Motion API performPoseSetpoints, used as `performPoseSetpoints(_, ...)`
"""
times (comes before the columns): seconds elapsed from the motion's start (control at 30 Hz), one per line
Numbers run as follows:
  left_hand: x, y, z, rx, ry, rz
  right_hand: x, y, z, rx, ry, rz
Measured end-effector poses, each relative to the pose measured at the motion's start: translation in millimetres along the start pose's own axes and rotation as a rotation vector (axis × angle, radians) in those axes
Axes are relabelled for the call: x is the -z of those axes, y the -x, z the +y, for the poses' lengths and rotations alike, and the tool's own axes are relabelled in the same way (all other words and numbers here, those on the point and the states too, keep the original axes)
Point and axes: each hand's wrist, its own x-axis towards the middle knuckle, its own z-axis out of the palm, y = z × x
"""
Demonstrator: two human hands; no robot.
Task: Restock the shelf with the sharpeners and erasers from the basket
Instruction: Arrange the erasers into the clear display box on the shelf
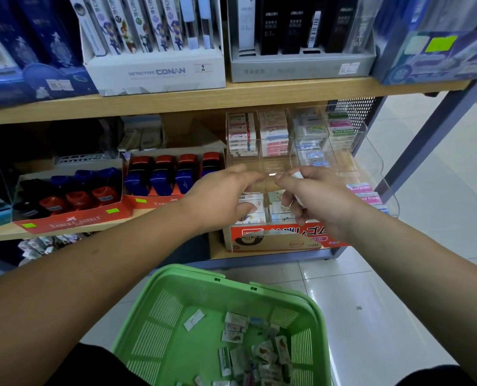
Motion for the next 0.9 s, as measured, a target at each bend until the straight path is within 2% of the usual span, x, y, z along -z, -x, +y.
performPoseSetpoints(0.2, 2, -1, 5, 0.095, 0.152, -0.034, 0, -1, 1, -0.001, 0.028, -0.014)
performPoseSetpoints(0.4, 6, 2, 12, 0.231, 0.414, 0.173, -3, 1, -2, 0.003, 0.045, -0.006)
performPoseSetpoints(0.5, 16, 1, 14, 0.257, 0.667, 0.214, -1, 1, -7, -0.059, -0.123, -0.086)
performPoseSetpoints(0.6, 25, 6, 9, 0.251, 0.802, 0.219, 0, 1, -13, -0.095, -0.272, -0.166)
performPoseSetpoints(0.67, 29, 10, 4, 0.288, 0.853, 0.221, -2, 1, -13, -0.093, -0.254, -0.160)
performPoseSetpoints(0.9, 38, 20, -2, 0.371, 1.303, 0.075, -10, 4, -15, -0.100, -0.146, -0.182)
